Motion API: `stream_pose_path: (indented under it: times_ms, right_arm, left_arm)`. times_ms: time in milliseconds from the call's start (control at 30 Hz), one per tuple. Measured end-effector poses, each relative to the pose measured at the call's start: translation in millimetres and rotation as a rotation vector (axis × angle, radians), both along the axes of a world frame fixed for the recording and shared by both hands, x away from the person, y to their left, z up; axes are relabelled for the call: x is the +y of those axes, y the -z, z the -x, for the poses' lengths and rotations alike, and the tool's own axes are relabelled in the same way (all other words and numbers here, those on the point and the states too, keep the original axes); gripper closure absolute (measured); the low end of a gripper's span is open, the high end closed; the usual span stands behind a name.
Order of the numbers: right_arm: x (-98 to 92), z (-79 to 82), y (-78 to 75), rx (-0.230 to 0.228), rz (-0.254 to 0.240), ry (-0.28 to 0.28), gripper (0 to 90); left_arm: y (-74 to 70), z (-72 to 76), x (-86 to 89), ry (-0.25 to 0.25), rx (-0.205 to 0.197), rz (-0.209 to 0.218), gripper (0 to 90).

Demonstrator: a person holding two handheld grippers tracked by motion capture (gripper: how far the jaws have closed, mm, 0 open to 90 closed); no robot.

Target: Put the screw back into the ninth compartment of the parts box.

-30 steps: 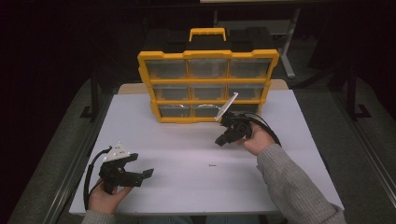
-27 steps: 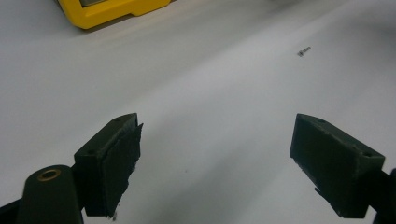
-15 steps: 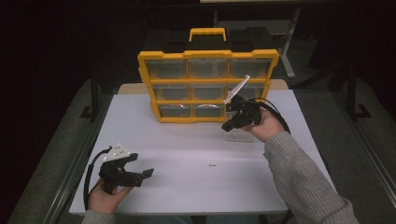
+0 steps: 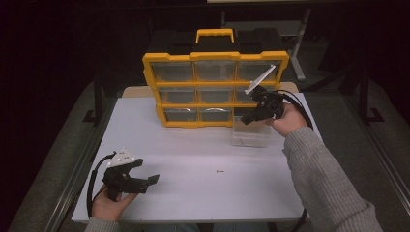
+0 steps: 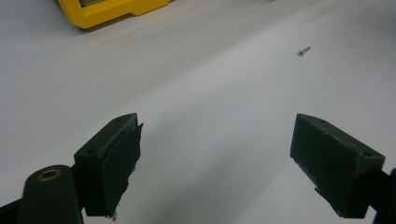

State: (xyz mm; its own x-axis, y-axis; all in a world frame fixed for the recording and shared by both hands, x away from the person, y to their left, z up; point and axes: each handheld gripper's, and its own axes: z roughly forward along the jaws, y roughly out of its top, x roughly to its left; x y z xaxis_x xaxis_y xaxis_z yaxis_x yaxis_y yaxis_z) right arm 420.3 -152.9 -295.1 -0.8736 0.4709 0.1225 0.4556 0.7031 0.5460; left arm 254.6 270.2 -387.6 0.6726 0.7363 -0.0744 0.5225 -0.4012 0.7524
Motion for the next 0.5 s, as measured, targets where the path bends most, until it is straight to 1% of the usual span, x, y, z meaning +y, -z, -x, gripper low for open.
stream_pose_path:
  times_ms: [133, 300, 367, 500]
  right_arm:
    - [-7.5, -3.5, 4.5, 0.014, 0.009, 0.030, 86.2]
    - [-13.0, -7.3, 10.7, 0.021, 0.017, 0.050, 86.2]
    - [-14.5, -9.6, 14.2, 0.024, 0.022, 0.058, 86.2]
    - [-17.4, -12.3, 23.5, 0.037, 0.027, 0.070, 86.2]
  left_arm:
    - [0.9, 0.0, -1.0, -0.001, -0.001, 0.005, 15.6]
    - [1.4, -0.3, -1.0, -0.003, 0.000, 0.004, 15.6]
    - [1.5, -0.4, -1.3, -0.002, -0.004, 0.006, 15.6]
    - [1.3, -0.2, -0.5, -0.002, 0.001, 0.003, 15.6]
